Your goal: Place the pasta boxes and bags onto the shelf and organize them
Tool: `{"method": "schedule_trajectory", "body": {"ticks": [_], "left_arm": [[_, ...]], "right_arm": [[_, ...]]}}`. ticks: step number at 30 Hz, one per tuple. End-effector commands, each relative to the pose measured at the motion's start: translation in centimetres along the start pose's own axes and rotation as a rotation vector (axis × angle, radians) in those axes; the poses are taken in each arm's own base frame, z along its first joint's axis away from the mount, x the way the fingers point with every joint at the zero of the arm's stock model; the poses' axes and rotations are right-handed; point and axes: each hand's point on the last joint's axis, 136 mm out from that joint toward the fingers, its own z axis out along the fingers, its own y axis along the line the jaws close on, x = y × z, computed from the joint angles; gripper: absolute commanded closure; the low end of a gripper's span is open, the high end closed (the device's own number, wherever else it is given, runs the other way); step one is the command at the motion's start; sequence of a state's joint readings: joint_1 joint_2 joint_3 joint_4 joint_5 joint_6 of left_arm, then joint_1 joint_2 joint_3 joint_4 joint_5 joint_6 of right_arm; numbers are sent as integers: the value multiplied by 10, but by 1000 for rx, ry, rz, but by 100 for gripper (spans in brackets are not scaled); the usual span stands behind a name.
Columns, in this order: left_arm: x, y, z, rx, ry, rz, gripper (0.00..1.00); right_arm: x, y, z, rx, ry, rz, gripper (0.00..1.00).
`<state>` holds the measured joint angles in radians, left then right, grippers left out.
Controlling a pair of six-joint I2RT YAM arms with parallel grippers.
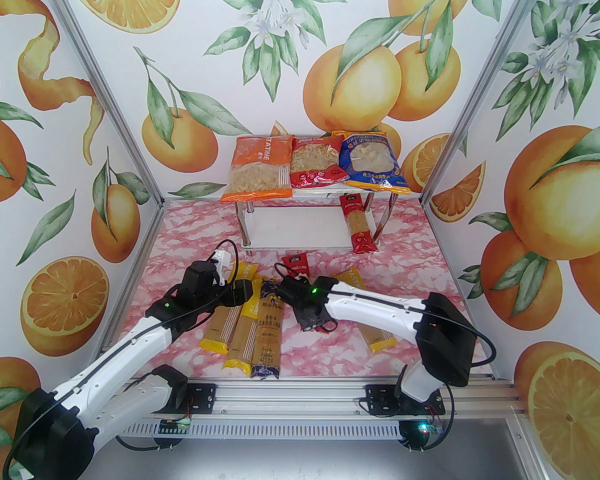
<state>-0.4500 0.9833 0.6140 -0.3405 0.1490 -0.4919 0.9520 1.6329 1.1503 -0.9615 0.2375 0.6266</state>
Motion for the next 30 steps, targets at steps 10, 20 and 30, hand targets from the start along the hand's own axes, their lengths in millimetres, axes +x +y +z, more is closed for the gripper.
{"method": "schedule_trajectory", "body": {"ticks": [10,20,30], "left_arm": [[-16,-8,1,20,-25,1,27],[-19,-7,-2,6,-24,12,27],[-18,-5,-2,1,-21,8,27]], "right_arm": [[-99,-93,-40,181,-207,66,100],[-172,-150,-19,271,-221,117,100],[-219,-182,-1,310,-237,175,100]]}}
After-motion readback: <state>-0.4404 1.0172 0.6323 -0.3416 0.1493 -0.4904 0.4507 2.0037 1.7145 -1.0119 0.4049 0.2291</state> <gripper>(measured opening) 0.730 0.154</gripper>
